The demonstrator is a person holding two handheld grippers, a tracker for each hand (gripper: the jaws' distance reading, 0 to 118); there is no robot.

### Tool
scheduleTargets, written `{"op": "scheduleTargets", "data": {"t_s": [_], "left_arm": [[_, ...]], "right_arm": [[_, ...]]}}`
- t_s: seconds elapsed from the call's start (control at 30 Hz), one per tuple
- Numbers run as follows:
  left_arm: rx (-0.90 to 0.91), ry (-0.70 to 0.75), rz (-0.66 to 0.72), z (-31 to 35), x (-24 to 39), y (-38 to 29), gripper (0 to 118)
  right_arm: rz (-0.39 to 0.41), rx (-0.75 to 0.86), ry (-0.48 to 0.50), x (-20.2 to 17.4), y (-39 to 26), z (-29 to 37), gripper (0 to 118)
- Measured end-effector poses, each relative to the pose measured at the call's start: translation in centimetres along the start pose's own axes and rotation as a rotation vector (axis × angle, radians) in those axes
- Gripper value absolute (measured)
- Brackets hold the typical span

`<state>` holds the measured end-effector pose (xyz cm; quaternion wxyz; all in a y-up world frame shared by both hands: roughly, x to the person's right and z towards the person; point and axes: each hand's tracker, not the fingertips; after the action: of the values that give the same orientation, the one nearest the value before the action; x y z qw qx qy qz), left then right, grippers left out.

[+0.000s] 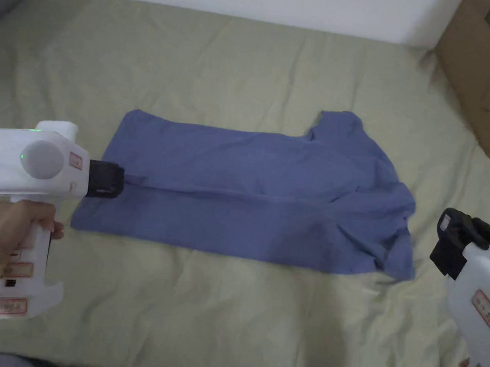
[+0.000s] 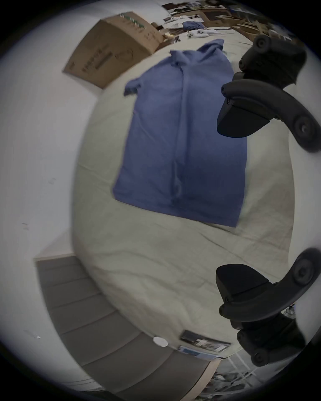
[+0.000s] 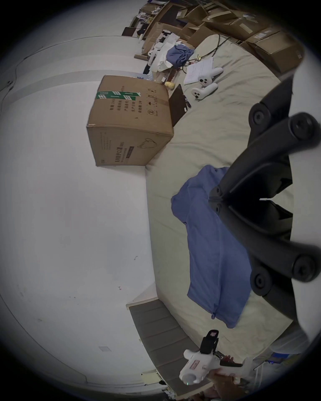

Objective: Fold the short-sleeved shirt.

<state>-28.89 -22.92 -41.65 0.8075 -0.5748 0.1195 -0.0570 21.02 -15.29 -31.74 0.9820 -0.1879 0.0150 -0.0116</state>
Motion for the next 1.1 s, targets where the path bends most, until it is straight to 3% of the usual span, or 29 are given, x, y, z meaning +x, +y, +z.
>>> {"op": "scheduleTargets", "data": {"t_s": [0.13, 0.23, 0.33, 0.43, 0.5, 0.53, 0.63, 0.67, 0.7, 0.73, 0.77, 0.8, 1.0, 1.1], "left_arm": [[-0.150, 0.074, 0.008, -4.3, 0.3, 1.1, 114], [-0.180, 0.115, 0.037, -6.3, 0.9, 1.3, 104], [-0.223, 0.086, 0.046, -7.2, 1.4, 0.9, 71], [-0.187, 0.045, 0.081, -6.8, 1.9, 0.2, 58], [-0.166, 0.027, 0.046, -6.1, 2.5, 0.1, 14], [-0.159, 0.013, 0.046, -5.7, 2.0, 0.0, 5], [-0.126, -0.029, 0.072, -4.0, 1.8, -0.1, 4], [-0.098, -0.050, 0.085, -3.5, 1.4, 0.0, 4], [-0.061, -0.045, 0.092, -2.7, 1.3, 0.0, 4], [-0.001, -0.091, 0.114, -1.9, 1.2, 0.1, 4], [0.019, -0.118, 0.126, -1.3, 1.2, 0.1, 4], [0.025, -0.130, 0.130, -0.8, 0.7, 0.1, 4], [0.049, -0.133, 0.104, 0.3, 0.5, 0.4, 4], [0.031, -0.121, 0.119, -0.4, 0.3, 0.2, 4]], "right_arm": [[-0.001, -0.047, -0.011, 0.0, -0.9, -1.6, 0], [0.002, -0.070, -0.017, 0.2, -1.2, -2.3, 0], [0.001, -0.093, -0.018, 0.4, -1.5, -2.9, 0], [0.011, -0.105, -0.025, 0.4, -1.6, -3.1, 0], [0.010, -0.115, -0.025, 0.5, -1.6, -3.4, 0], [0.005, -0.126, -0.024, 0.6, -1.5, -3.7, 0], [0.000, -0.192, -0.035, 1.3, -0.6, -5.2, 0], [0.010, -0.257, -0.034, 1.7, -0.1, -6.2, 6], [-0.003, -0.273, -0.028, 2.2, 0.4, -7.0, 27], [-0.011, -0.306, -0.012, 2.8, 0.8, -7.9, 60], [-0.012, -0.353, 0.004, 3.2, 1.1, -9.2, 102], [-0.021, -0.425, 0.001, 3.7, 1.3, -10.7, 113], [-0.049, -0.674, -0.026, 5.6, -0.2, -17.4, 111], [-0.020, -0.774, -0.049, 5.4, -2.5, -19.8, 111]]}}
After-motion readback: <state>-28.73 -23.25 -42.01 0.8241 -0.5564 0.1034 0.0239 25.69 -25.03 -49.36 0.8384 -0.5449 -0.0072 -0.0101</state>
